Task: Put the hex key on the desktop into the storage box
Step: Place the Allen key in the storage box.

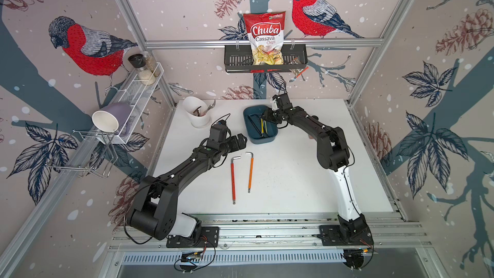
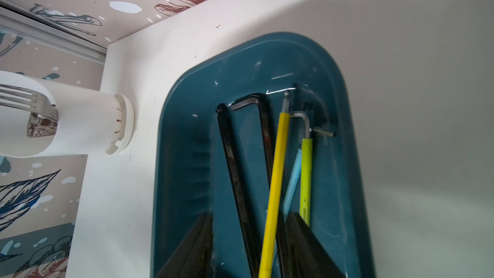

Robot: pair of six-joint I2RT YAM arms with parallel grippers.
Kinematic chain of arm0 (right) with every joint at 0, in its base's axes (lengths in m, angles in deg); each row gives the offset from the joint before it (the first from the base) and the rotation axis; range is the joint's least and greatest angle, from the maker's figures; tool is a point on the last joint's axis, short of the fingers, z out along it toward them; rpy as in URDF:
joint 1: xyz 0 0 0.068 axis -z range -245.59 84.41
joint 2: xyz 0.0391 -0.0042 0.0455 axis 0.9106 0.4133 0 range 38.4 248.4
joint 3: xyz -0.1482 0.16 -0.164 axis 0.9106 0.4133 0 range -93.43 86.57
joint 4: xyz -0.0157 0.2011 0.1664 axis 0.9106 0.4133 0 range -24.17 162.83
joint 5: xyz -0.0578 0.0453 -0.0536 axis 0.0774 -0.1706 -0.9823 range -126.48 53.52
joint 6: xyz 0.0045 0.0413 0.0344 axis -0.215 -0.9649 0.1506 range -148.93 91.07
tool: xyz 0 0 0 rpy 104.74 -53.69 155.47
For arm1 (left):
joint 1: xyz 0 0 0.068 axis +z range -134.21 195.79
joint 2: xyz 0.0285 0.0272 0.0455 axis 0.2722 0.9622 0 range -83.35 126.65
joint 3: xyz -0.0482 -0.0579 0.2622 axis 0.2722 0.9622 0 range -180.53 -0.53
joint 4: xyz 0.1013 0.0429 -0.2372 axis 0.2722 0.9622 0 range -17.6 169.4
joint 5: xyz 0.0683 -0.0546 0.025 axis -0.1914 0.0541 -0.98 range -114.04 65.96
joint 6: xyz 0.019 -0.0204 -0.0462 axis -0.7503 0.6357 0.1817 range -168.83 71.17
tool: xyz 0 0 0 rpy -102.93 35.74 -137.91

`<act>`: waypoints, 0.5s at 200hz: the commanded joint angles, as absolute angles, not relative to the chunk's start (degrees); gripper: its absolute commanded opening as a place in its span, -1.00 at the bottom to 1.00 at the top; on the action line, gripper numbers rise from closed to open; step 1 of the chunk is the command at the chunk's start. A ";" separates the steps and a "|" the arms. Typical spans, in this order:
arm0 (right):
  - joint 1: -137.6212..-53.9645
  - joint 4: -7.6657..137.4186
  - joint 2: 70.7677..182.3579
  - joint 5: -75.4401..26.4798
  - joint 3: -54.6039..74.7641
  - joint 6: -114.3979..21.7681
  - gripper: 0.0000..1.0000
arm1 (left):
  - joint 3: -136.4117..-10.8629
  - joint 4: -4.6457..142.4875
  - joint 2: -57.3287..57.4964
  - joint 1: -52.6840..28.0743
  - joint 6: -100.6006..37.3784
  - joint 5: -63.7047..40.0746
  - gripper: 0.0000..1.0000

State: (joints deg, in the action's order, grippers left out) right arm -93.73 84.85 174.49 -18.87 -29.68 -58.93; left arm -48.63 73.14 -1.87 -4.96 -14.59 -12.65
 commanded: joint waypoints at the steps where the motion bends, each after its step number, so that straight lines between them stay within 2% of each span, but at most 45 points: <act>1: -94.38 84.99 171.04 -17.82 -28.56 -58.48 0.02 | -48.19 73.50 -2.94 -4.73 -14.97 -13.27 0.92; 39: -96.64 88.14 162.95 -21.12 -22.61 -58.61 0.08 | -46.55 75.39 -5.86 -4.42 -15.62 -14.64 0.92; 100: -106.23 86.39 146.85 -33.62 1.42 -62.52 0.16 | -41.12 75.28 -11.36 -2.72 -13.95 -15.45 0.93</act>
State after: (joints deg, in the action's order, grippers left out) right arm -102.21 86.10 151.13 -25.78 -4.98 -59.32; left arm -42.77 75.56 -9.90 -3.78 -14.75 -14.77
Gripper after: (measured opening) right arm 0.564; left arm 0.963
